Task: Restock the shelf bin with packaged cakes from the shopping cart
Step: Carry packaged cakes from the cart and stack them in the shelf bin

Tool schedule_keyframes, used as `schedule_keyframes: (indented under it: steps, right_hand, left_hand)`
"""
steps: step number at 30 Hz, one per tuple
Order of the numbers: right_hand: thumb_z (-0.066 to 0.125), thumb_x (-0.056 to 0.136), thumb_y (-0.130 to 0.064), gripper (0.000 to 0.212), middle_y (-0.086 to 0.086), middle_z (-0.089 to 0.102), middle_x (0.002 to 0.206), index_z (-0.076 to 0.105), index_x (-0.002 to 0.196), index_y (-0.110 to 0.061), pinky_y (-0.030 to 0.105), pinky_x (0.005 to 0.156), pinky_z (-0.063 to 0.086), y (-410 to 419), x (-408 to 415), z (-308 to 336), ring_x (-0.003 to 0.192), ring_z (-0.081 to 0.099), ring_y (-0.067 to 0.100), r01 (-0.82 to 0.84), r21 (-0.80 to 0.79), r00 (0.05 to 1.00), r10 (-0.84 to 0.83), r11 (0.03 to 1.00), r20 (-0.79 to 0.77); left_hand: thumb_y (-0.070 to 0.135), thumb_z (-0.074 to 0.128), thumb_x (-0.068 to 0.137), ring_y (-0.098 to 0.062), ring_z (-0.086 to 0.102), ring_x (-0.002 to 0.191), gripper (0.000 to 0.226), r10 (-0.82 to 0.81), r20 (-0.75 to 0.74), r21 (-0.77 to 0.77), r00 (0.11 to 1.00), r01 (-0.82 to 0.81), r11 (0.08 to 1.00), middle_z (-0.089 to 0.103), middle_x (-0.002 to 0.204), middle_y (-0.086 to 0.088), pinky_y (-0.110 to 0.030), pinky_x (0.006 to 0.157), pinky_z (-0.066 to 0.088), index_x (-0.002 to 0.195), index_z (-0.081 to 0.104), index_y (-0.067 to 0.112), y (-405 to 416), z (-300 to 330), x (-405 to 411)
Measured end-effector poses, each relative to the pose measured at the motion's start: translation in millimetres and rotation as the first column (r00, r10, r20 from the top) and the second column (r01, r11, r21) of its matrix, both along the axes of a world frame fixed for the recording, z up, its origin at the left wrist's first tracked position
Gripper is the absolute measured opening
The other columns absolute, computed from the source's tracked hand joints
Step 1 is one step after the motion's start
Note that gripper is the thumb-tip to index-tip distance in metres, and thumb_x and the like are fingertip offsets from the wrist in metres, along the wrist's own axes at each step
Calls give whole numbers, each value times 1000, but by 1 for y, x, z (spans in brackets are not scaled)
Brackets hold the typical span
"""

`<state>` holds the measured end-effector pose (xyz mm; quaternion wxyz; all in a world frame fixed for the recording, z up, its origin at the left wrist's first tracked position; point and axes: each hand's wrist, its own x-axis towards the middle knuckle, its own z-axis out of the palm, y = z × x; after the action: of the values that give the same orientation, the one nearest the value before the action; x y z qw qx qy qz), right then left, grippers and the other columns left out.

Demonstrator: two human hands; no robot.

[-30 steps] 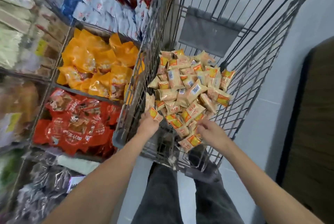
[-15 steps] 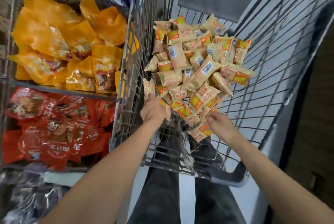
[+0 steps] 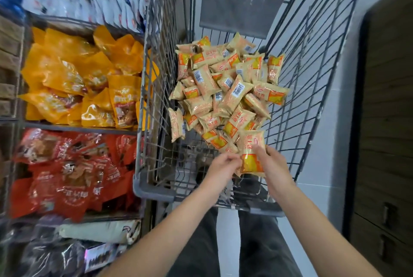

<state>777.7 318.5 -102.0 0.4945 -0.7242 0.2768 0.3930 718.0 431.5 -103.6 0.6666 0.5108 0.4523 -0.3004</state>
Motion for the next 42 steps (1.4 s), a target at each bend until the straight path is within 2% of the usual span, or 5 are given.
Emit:
schedule_keyframes:
  steps: [15,21,30,35,42]
  right_hand:
    - [47,97,-35,21,-4,69,94,60,105,-20,19,62,46,-12,-8,-12,82,66,8,23,-94,969,2,995,249]
    - [47,97,-31,23,-2,67,94,58,109,-14,7,49,43,-15,-8,-18,68,63,-4,82,-72,966,-62,994,250]
    - [45,97,-22,22,-3,67,101,58,114,-18,13,58,47,-11,-6,-10,84,64,6,77,-39,974,-67,996,217]
    - [38,99,-43,36,1,64,117,53,124,-23,44,97,47,-8,-5,-4,107,61,18,97,77,991,-103,992,84]
    - [44,95,-48,41,1,69,111,56,122,-19,37,89,52,-3,2,3,101,67,16,27,155,993,-44,987,108]
  left_hand:
    - [29,61,88,-25,51,113,43,-458,131,524,879,331,785,54,121,-9,-41,97,44,123,46,10,13,-116,72]
    - [43,67,82,-25,56,97,51,-390,109,611,914,248,752,57,110,-7,-38,78,49,113,40,12,8,-126,73]
    - [48,41,96,10,60,92,46,-65,290,205,955,5,979,44,138,3,-22,72,56,137,32,30,0,-34,17]
    - [41,26,101,-6,36,129,41,75,283,65,956,-97,993,35,144,8,-35,110,31,142,28,40,-33,-11,12]
    - [23,44,99,-16,57,115,30,355,116,-133,928,-339,931,57,130,-3,-40,103,44,129,49,26,-27,-10,14]
